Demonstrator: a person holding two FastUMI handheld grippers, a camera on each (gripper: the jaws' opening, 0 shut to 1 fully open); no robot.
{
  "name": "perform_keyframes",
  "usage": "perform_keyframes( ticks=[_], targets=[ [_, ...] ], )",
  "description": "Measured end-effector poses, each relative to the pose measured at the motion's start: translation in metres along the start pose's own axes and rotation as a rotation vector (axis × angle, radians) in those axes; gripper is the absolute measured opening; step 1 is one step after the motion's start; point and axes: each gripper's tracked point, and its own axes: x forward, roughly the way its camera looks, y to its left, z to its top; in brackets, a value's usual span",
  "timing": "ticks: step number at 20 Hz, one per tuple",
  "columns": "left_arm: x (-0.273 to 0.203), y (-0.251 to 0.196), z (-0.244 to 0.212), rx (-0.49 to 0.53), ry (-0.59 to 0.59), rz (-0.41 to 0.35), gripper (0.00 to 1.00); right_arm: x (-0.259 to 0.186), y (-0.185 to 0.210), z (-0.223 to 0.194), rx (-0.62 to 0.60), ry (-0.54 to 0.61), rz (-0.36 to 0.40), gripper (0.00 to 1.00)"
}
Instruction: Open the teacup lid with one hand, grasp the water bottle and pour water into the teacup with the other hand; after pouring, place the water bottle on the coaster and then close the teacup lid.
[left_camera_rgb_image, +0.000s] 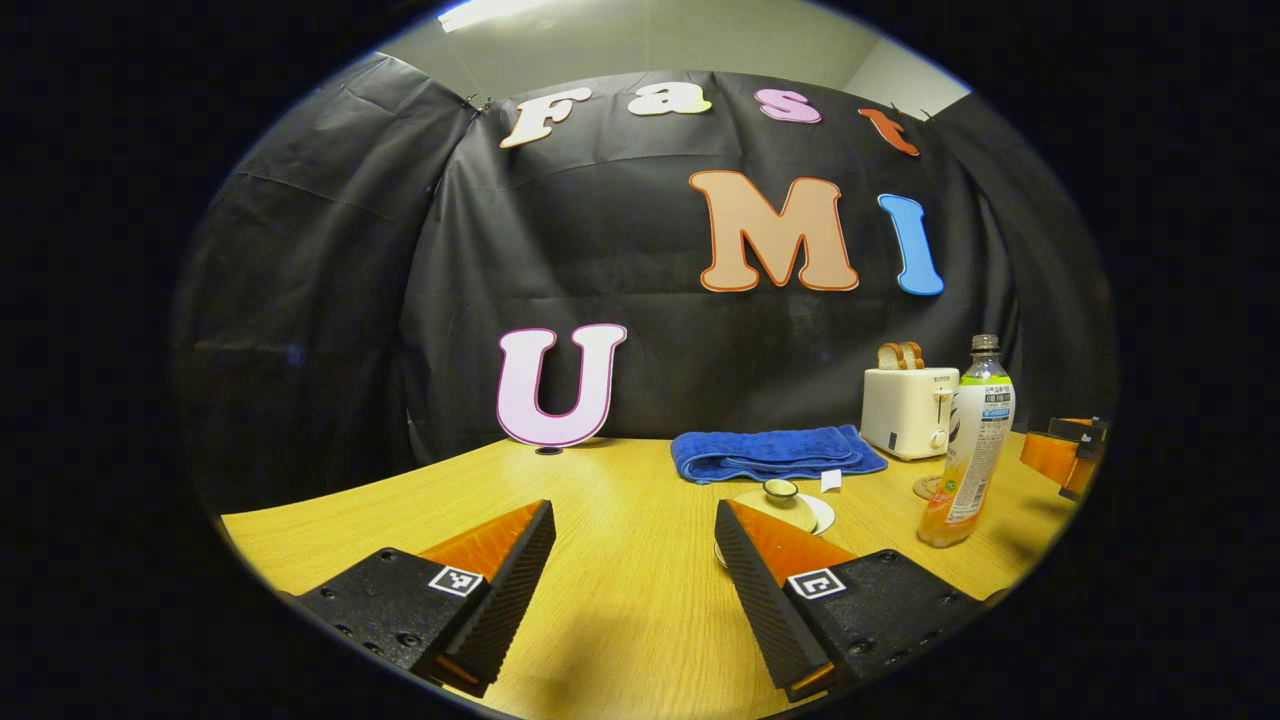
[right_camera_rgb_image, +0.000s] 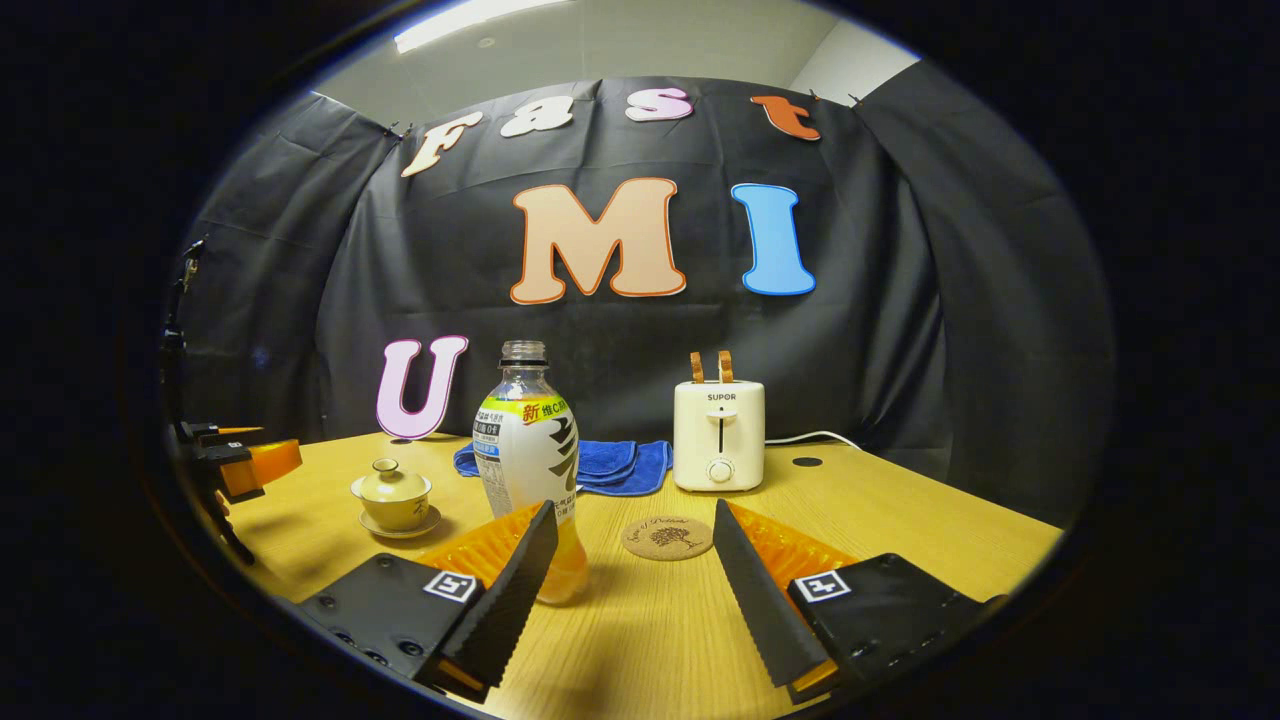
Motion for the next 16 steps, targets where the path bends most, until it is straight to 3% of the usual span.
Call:
perform_keyframes(
  ticks=[4, 7, 16],
  targets=[
    [0.001, -0.001, -0.001, 0.000, 0.000, -0.003, 0.94, 0.000, 0.000, 0.000, 0.000, 0.000, 0.000, 0.96],
    [0.001, -0.011, -0.002, 0.001, 0.001, -0.048, 0.94, 0.000, 0.000, 0.000, 0.000, 0.000, 0.000, 0.96],
    [0.008, -0.069, 0.000, -0.005, -0.007, -0.350, 0.94, 0.000, 0.000, 0.001, 0.000, 0.001, 0.000, 0.96]
  ],
)
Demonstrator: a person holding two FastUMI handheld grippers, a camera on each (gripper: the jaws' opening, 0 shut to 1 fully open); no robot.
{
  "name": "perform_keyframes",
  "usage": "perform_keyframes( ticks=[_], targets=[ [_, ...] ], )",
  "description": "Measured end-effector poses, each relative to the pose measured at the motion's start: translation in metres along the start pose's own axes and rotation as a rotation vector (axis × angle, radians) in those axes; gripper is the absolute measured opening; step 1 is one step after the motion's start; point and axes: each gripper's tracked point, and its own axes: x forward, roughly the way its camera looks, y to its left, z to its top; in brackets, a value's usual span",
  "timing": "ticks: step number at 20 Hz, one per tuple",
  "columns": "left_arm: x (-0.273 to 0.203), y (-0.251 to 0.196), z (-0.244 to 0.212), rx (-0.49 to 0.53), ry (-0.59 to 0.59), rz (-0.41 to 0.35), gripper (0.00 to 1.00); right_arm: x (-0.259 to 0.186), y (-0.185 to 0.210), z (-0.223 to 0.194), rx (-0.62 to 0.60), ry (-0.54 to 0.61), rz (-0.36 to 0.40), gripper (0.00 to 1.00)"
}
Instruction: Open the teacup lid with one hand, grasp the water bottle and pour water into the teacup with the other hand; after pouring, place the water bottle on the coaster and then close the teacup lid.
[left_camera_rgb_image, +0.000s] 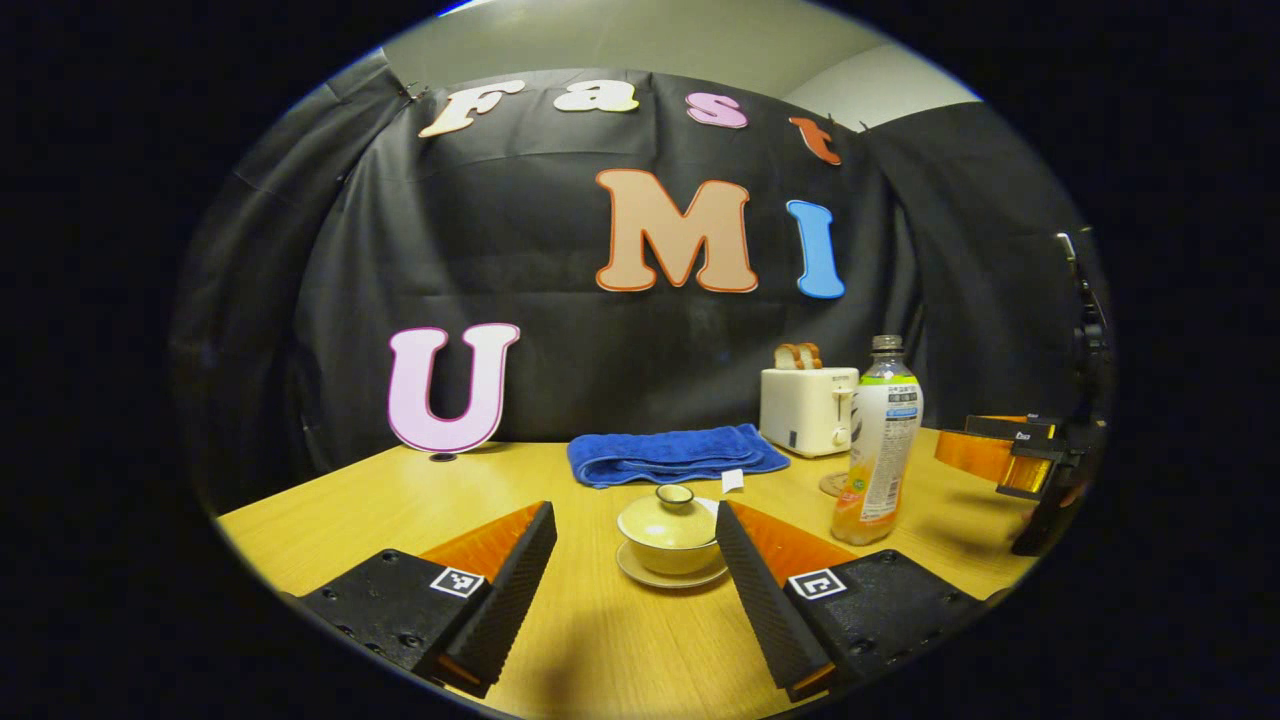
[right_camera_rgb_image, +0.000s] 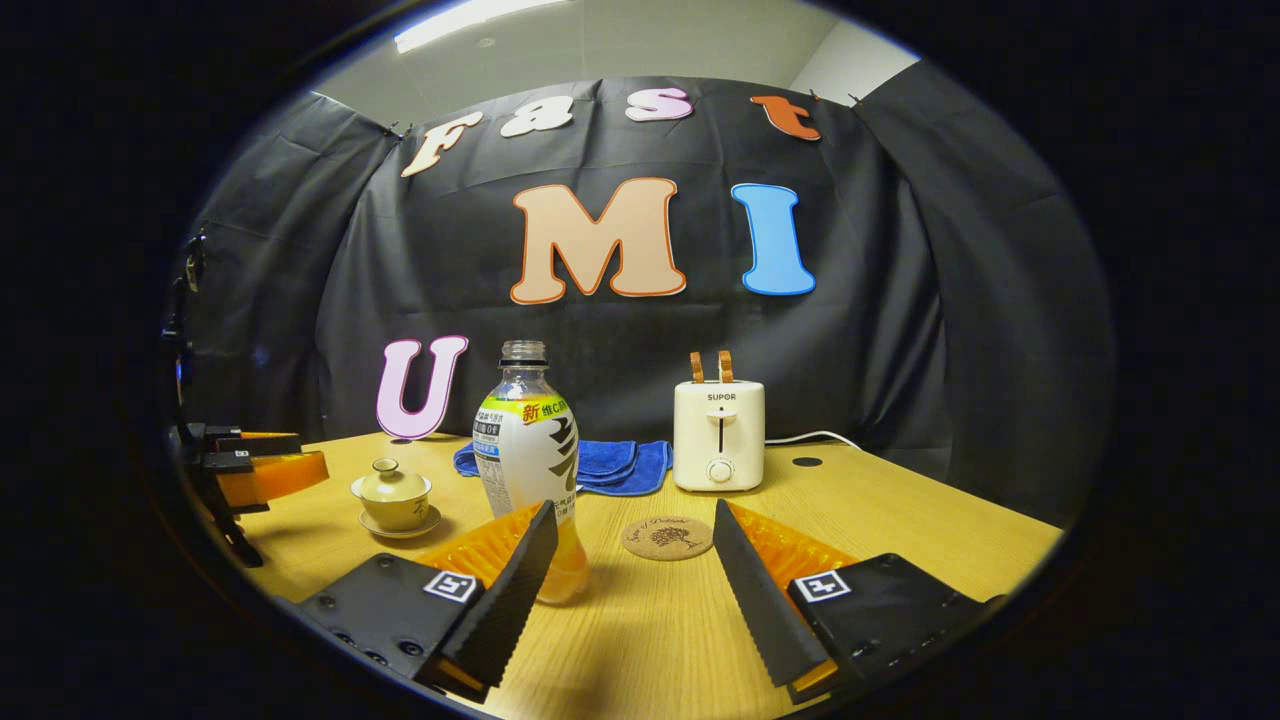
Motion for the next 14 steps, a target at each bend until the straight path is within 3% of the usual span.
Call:
perform_keyframes(
  ticks=[6, 14],
  targets=[
    [0.020, -0.016, 0.000, 0.001, 0.000, -0.102, 0.94, -0.001, 0.000, 0.000, 0.000, 0.000, 0.000, 0.98],
    [0.054, -0.021, -0.008, 0.027, 0.034, -0.165, 0.93, -0.001, 0.000, 0.000, 0.000, 0.000, 0.001, 0.96]
  ],
)
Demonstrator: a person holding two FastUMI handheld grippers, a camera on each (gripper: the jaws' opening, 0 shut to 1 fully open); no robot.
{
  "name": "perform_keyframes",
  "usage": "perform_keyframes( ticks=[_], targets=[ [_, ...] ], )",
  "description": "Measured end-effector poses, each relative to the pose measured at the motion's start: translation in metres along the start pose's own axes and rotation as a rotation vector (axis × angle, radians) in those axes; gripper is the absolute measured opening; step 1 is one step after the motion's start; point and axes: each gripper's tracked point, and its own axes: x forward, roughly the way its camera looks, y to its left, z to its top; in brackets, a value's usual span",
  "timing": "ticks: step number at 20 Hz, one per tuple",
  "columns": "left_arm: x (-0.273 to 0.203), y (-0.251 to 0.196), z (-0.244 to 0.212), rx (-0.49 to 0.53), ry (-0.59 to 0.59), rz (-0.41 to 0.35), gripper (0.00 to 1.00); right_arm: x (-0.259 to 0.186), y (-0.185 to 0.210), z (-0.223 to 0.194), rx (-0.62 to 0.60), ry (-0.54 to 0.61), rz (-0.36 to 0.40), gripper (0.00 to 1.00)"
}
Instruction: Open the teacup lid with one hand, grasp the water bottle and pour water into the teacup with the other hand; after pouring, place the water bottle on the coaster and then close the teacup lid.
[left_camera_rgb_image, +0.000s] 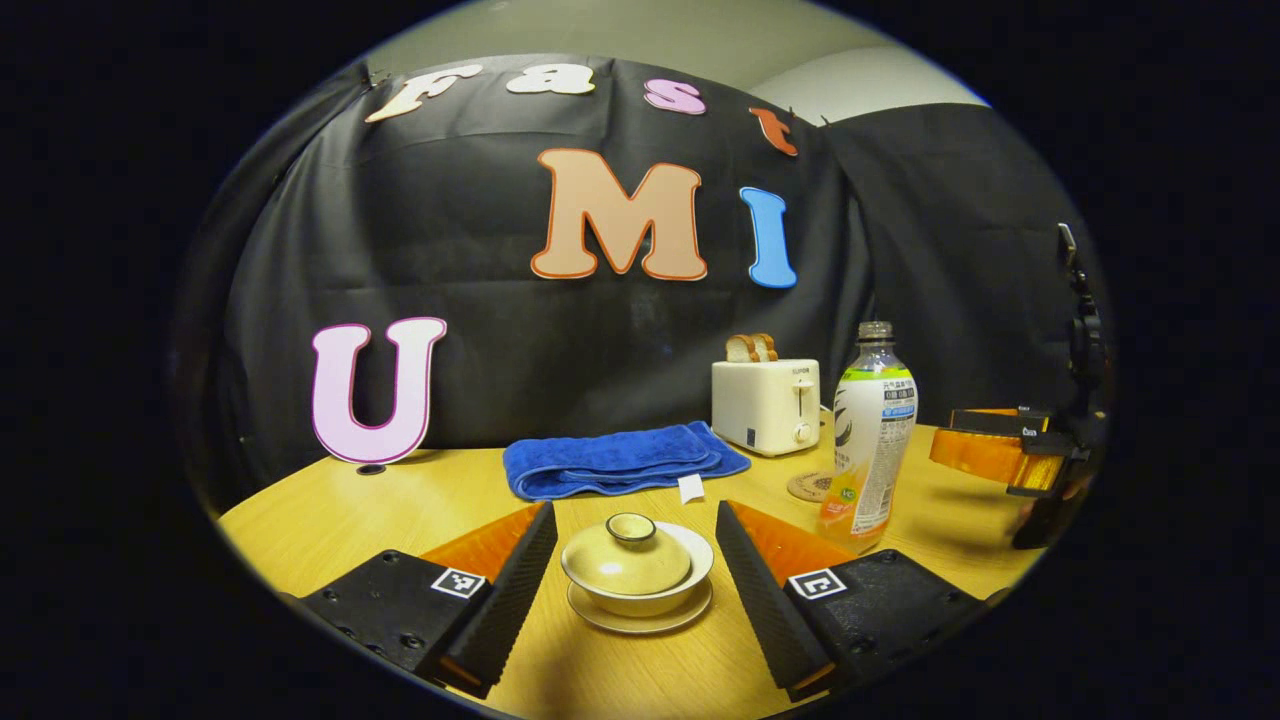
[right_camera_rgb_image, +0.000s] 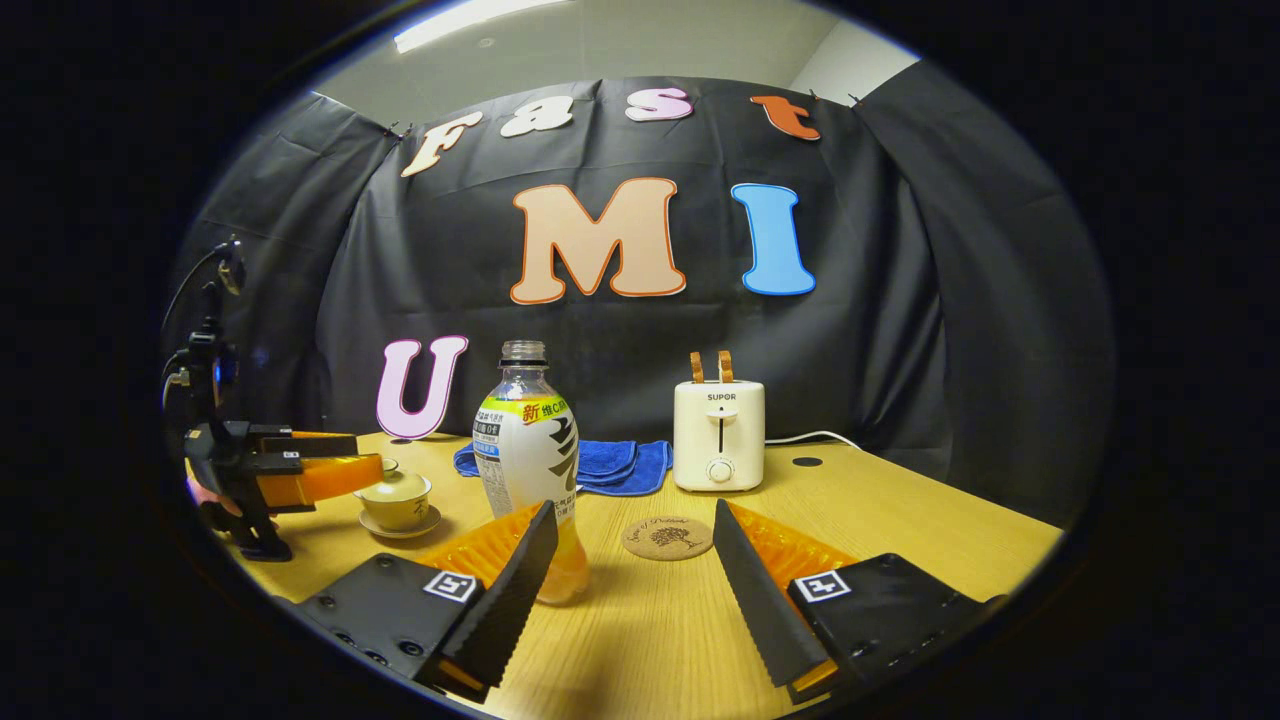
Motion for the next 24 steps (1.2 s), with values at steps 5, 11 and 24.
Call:
perform_keyframes(
  ticks=[5, 11, 24],
  targets=[
    [0.012, -0.002, -0.003, -0.005, 0.025, -0.025, 0.93, 0.002, 0.001, 0.001, 0.000, 0.000, 0.006, 0.96],
    [0.027, -0.003, -0.014, 0.012, 0.098, -0.040, 0.81, 0.001, 0.001, 0.001, 0.000, 0.000, 0.006, 0.96],
    [0.033, 0.005, -0.014, 0.011, 0.095, -0.002, 0.28, 0.000, 0.002, -0.001, 0.001, -0.001, 0.008, 0.96]
  ],
)
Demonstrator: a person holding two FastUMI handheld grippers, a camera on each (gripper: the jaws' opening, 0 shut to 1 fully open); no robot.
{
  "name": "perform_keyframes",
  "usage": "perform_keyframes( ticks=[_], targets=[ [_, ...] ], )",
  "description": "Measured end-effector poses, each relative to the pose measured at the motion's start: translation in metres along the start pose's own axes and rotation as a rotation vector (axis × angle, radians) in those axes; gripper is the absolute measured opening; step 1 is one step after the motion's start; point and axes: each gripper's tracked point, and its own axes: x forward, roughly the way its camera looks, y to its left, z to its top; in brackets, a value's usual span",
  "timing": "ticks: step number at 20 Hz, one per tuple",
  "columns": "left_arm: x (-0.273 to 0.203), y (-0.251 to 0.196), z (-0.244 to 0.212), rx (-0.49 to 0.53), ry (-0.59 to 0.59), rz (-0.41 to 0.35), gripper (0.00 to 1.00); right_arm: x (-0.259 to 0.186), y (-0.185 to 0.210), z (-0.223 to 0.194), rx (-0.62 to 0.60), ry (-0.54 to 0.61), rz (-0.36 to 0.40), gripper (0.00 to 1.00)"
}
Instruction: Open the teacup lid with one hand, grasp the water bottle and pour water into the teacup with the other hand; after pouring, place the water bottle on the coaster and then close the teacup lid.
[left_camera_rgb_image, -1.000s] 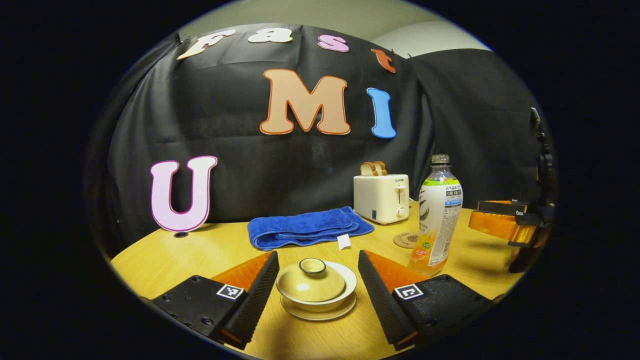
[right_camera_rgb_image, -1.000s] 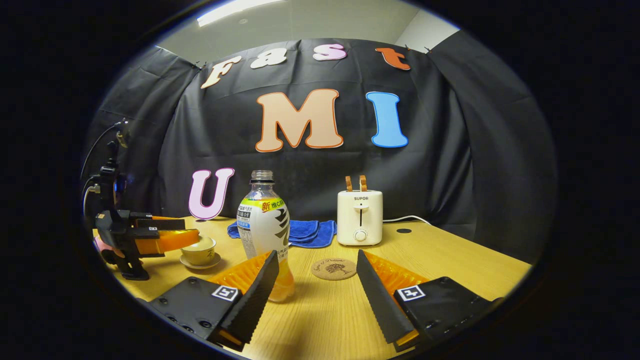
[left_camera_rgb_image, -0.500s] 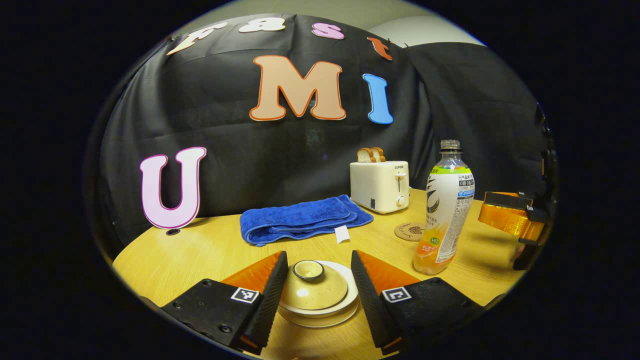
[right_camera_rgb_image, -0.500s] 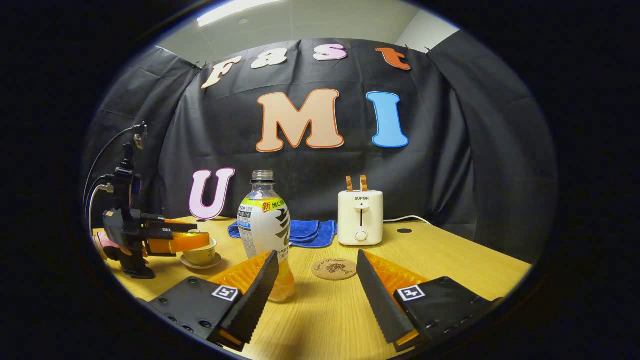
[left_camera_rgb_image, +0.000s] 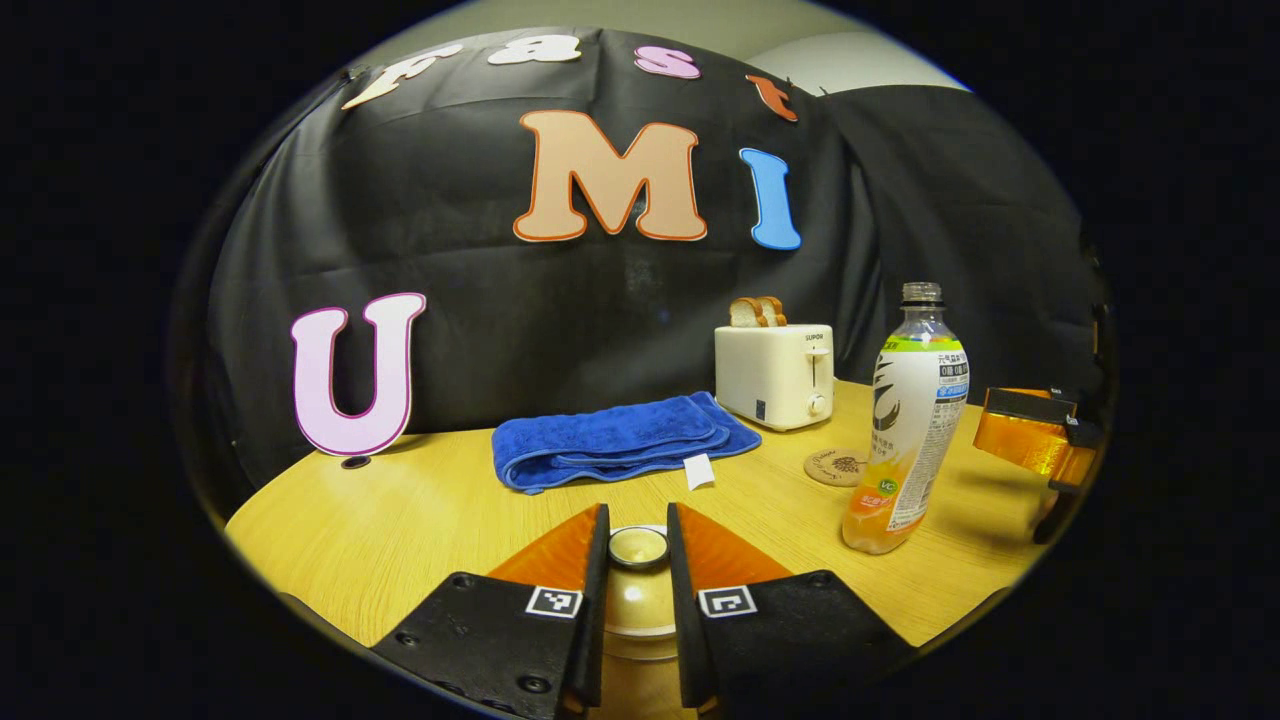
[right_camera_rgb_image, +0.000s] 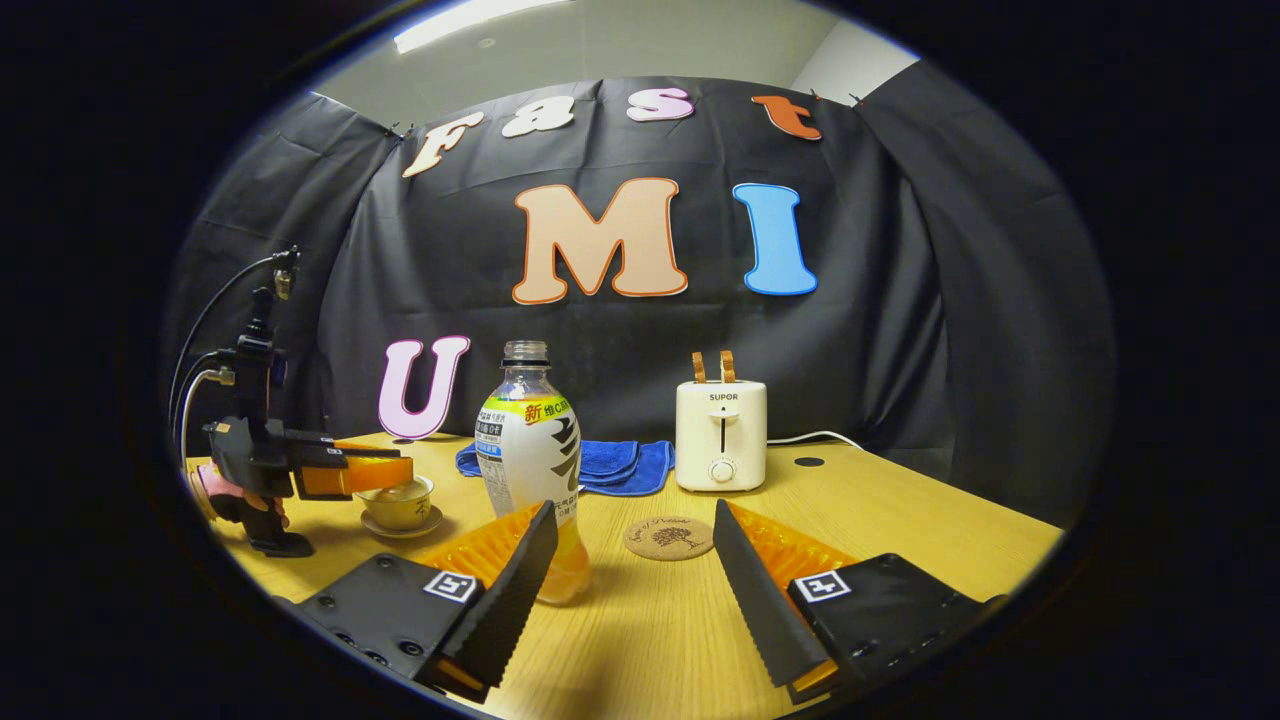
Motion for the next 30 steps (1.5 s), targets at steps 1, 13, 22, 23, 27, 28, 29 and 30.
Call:
perform_keyframes(
  ticks=[1, 13, 22, 23, 27, 28, 29, 30],
  targets=[
    [-0.001, 0.000, 0.000, -0.003, -0.004, -0.001, 0.28, 0.000, 0.000, 0.000, 0.000, 0.001, 0.001, 0.96],
    [-0.014, 0.020, 0.016, -0.048, -0.124, 0.070, 0.27, -0.001, 0.032, 0.000, 0.007, 0.006, 0.166, 0.98],
    [-0.067, 0.071, 0.009, -0.053, -0.126, 0.259, 0.27, 0.012, 0.060, -0.003, 0.012, 0.018, 0.281, 0.96],
    [-0.074, 0.077, 0.007, -0.053, -0.122, 0.278, 0.26, 0.013, 0.062, -0.002, 0.012, 0.018, 0.280, 0.96],
    [-0.094, 0.090, 0.005, -0.055, -0.123, 0.323, 0.27, 0.025, 0.065, -0.003, 0.011, 0.016, 0.254, 0.96],
    [-0.096, 0.091, 0.005, -0.055, -0.126, 0.326, 0.26, 0.028, 0.066, -0.004, 0.011, 0.017, 0.254, 0.98],
    [-0.099, 0.093, 0.005, -0.054, -0.124, 0.331, 0.26, 0.031, 0.068, -0.004, 0.012, 0.017, 0.255, 0.98],
    [-0.102, 0.095, 0.004, -0.055, -0.124, 0.337, 0.26, 0.034, 0.071, -0.004, 0.012, 0.019, 0.255, 0.96]
  ],
)
